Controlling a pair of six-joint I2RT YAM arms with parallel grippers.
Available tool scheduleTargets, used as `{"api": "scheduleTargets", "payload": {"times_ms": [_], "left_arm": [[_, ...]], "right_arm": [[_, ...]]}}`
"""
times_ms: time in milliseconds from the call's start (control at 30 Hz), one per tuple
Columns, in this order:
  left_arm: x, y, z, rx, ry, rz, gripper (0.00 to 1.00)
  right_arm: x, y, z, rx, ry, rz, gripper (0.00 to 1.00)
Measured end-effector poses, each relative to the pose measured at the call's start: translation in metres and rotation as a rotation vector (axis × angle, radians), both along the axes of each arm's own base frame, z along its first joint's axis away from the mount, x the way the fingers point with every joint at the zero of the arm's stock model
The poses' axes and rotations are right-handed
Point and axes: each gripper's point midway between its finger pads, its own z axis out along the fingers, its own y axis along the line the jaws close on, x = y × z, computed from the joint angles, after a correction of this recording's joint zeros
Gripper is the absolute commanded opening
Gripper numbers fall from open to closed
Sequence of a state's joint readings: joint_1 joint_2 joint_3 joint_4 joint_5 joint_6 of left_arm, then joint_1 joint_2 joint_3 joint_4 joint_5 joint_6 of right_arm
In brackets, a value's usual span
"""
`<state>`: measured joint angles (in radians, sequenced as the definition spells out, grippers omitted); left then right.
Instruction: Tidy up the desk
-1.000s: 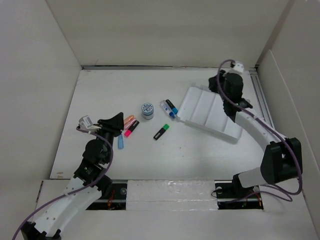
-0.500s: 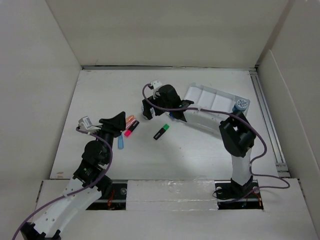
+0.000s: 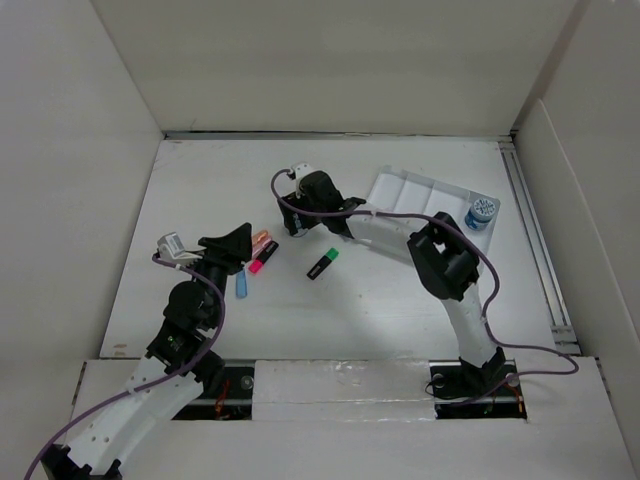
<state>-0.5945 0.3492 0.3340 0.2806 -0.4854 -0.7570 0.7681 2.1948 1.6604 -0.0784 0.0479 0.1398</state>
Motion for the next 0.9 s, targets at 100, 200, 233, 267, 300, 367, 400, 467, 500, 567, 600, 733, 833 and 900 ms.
{"api": "scheduleTargets", "payload": {"times_ms": [100,200,233,267,300,367,400,467,500,567,600,733,833,900], "left_arm": [[0.000,-0.001,0.000,0.000,-0.001,-0.003,0.59],[0.000,-0.001,0.000,0.000,-0.001,-0.004,0.59],[0.000,-0.001,0.000,0.001,0.000,-0.005,0.61],[0.000,-0.002,0.000,0.000,-0.001,-0.008,0.62],[0.000,-0.003,0.000,0.000,-0.002,-0.012,0.64],[0.001,-0.004,0.000,0.000,-0.003,-0.018,0.64],[0.002,-0.006,0.000,0.003,-0.001,-0.023,0.65],[0.003,-0.010,-0.004,0.013,0.012,-0.039,0.67],[0.004,-0.013,-0.006,0.018,0.017,-0.047,0.68],[0.006,-0.018,-0.011,0.031,0.032,-0.067,0.69],[0.007,-0.021,-0.013,0.038,0.040,-0.077,0.69],[0.009,-0.034,-0.020,0.068,0.054,-0.136,0.71],[0.010,-0.044,-0.022,0.077,0.056,-0.181,0.71],[0.010,-0.050,-0.025,0.086,0.064,-0.207,0.71]], "right_arm": [[0.001,0.004,-0.001,0.007,0.000,-0.002,0.63],[0.000,0.009,0.000,0.013,-0.002,-0.005,0.49],[-0.001,0.009,0.000,0.012,-0.001,-0.008,0.48],[-0.001,0.010,0.000,0.014,-0.001,-0.011,0.47],[-0.002,0.011,0.001,0.020,-0.002,-0.016,0.45],[-0.006,0.010,0.006,0.035,-0.005,-0.025,0.44],[-0.010,0.007,0.010,0.038,-0.005,-0.032,0.44],[-0.019,-0.003,0.030,0.056,-0.021,-0.055,0.44],[-0.022,-0.010,0.046,0.072,-0.038,-0.074,0.44],[-0.030,-0.026,0.088,0.130,-0.090,-0.109,0.44],[-0.035,-0.039,0.115,0.170,-0.125,-0.132,0.44],[-0.051,-0.119,0.216,0.368,-0.292,-0.306,0.44],[-0.069,-0.205,0.244,0.480,-0.367,-0.519,0.44],[-0.080,-0.262,0.232,0.507,-0.378,-0.688,0.44]]}}
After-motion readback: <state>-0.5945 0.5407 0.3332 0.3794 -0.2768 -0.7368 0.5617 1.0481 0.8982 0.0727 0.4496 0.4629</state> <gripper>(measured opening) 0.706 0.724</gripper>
